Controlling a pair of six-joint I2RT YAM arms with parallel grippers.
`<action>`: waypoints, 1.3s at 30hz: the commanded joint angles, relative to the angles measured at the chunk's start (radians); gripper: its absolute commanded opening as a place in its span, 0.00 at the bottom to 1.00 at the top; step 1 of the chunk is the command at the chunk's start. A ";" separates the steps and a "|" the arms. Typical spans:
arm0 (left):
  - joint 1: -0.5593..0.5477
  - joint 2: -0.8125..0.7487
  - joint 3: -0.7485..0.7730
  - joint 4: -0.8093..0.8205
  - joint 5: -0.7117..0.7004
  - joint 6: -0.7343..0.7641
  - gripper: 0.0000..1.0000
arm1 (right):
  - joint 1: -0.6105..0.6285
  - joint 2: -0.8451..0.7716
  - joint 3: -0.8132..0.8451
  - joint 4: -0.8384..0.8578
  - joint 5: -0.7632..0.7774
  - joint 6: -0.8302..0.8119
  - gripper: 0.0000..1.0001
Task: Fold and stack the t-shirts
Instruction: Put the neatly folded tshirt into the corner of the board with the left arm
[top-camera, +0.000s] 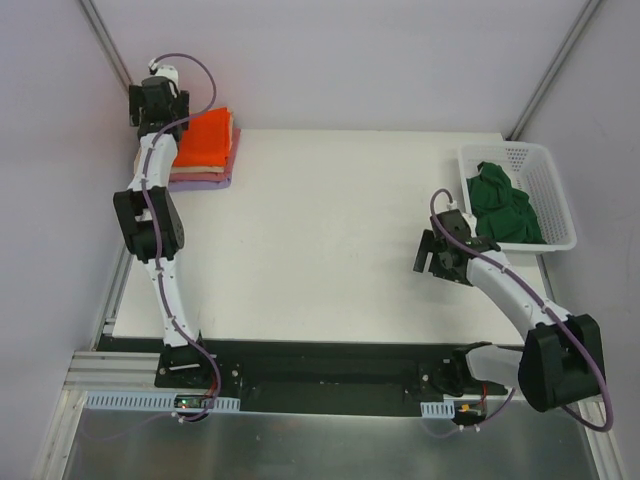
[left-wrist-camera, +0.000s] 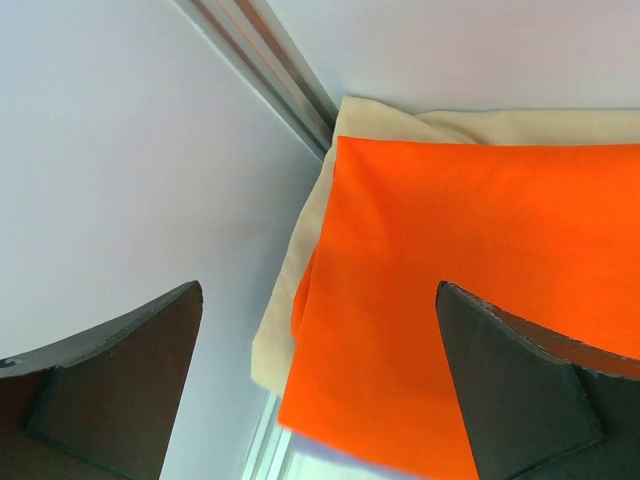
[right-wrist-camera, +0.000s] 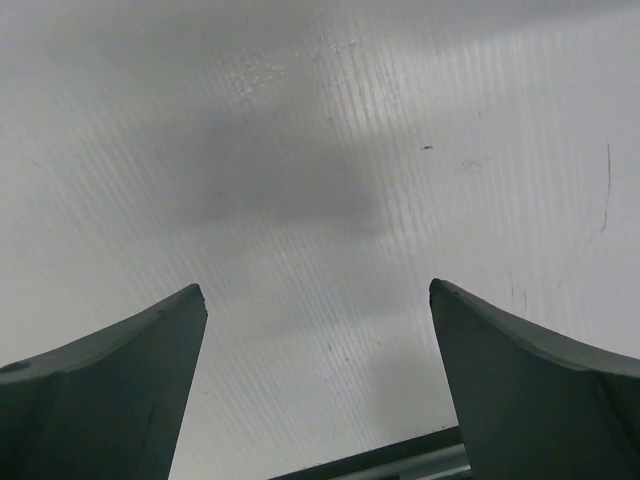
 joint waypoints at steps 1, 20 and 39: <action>-0.029 -0.268 -0.077 -0.042 0.016 -0.116 0.99 | -0.005 -0.101 0.010 -0.026 0.036 0.020 0.96; -0.415 -1.289 -1.291 -0.116 0.219 -0.832 0.99 | -0.008 -0.393 -0.158 0.168 -0.124 -0.129 0.96; -0.434 -1.797 -1.760 -0.120 0.130 -0.893 0.99 | -0.008 -0.664 -0.355 0.300 -0.115 -0.092 0.96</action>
